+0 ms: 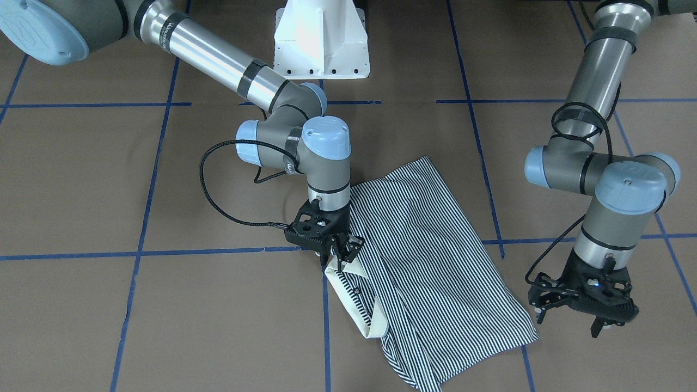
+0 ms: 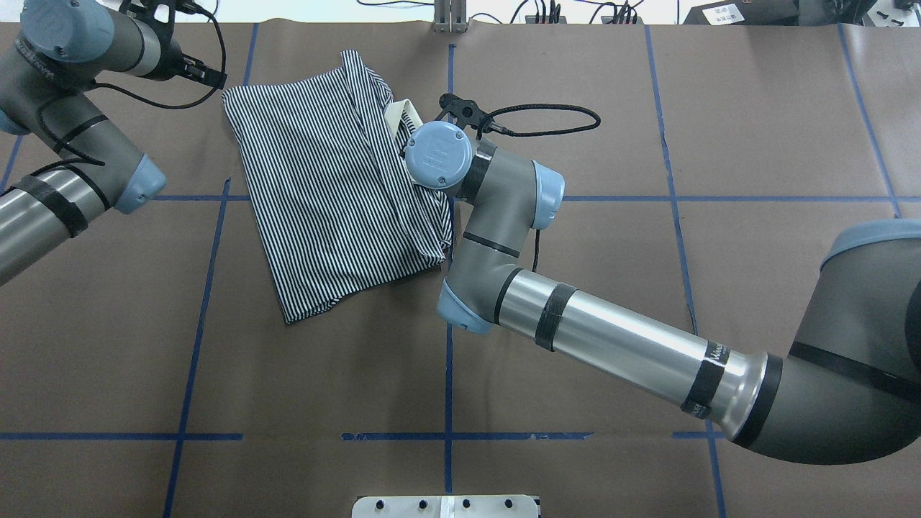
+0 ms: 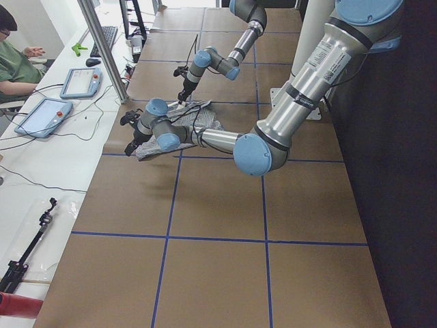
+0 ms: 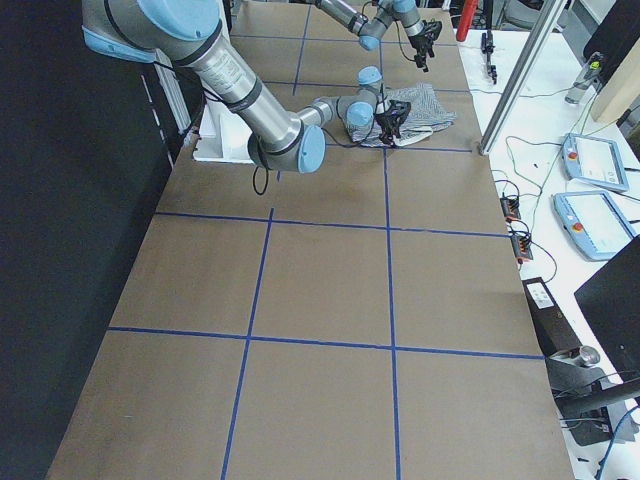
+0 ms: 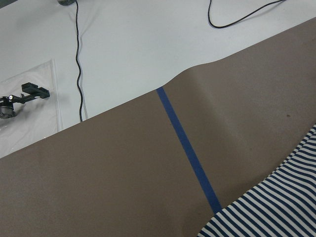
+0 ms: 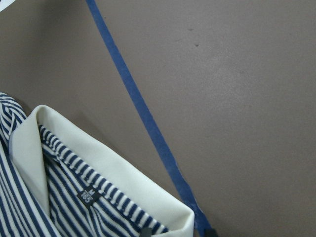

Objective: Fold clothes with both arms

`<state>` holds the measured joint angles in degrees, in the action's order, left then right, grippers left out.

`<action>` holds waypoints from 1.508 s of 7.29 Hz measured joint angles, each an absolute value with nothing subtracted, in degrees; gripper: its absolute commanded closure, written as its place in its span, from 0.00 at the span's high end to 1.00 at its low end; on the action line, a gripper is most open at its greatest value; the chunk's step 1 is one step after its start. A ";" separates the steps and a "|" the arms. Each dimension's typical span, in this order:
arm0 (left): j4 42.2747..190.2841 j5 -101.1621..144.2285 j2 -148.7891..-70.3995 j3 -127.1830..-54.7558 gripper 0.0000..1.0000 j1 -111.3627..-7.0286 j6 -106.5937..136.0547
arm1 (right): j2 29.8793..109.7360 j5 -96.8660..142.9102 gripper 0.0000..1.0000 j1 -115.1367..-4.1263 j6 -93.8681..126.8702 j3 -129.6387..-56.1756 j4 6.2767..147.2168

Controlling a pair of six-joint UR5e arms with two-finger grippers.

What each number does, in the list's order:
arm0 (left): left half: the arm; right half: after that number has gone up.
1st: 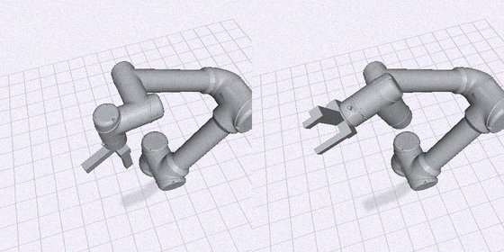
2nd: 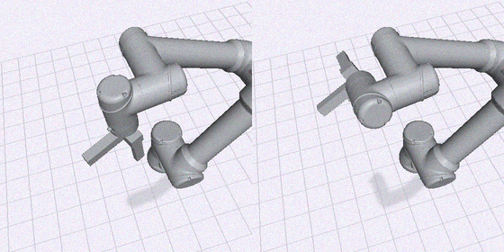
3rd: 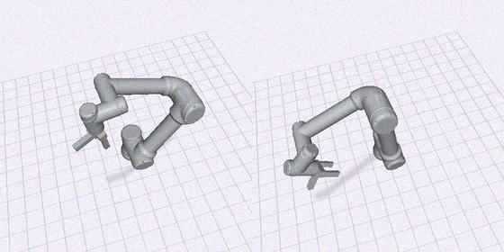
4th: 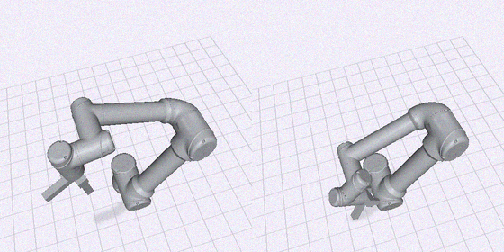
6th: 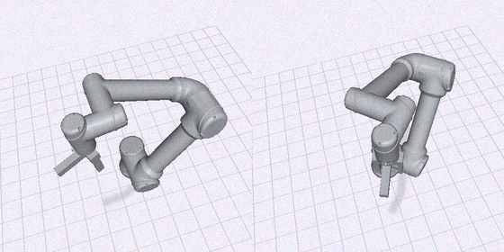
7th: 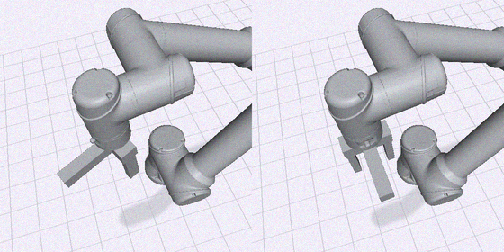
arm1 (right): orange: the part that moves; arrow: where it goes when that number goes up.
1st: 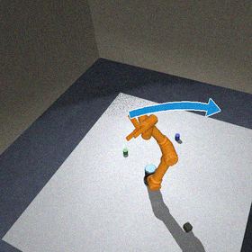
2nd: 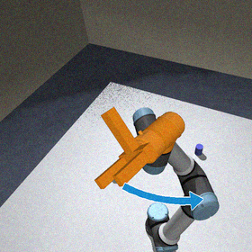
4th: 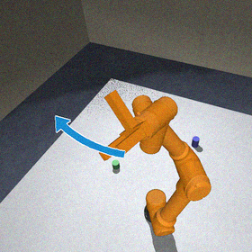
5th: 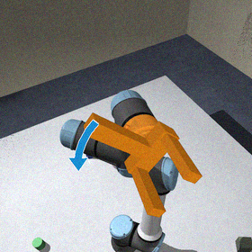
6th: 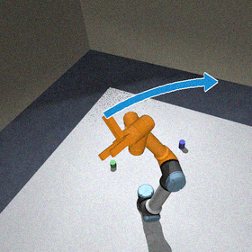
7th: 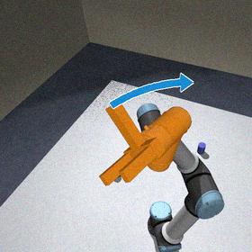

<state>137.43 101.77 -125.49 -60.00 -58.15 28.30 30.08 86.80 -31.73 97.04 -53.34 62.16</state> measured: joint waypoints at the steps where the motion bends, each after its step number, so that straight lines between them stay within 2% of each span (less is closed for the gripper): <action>1: 137.45 101.78 -125.18 -60.44 1.00 -58.13 28.30 | 29.99 86.76 0.00 -31.81 97.36 -53.50 62.21; 3: 137.46 101.78 -124.29 -61.85 1.00 -58.10 28.36 | 33.18 86.95 0.00 -32.10 97.74 -59.49 63.57; 7: 137.52 101.78 -123.81 -62.73 1.00 -57.94 28.39 | 53.80 85.85 0.00 -29.42 97.90 -85.29 68.06; 8: 137.54 101.78 -123.79 -62.82 1.00 -57.86 28.39 | 58.26 84.46 0.00 -27.85 97.91 -89.61 68.14; 10: 137.55 101.78 -123.69 -62.93 1.00 -57.77 28.39 | 63.04 82.86 0.00 -26.18 97.77 -93.46 68.13; 11: 137.55 101.78 -123.67 -62.98 1.00 -57.75 28.39 | 64.10 82.75 0.79 -25.97 97.53 -94.15 68.08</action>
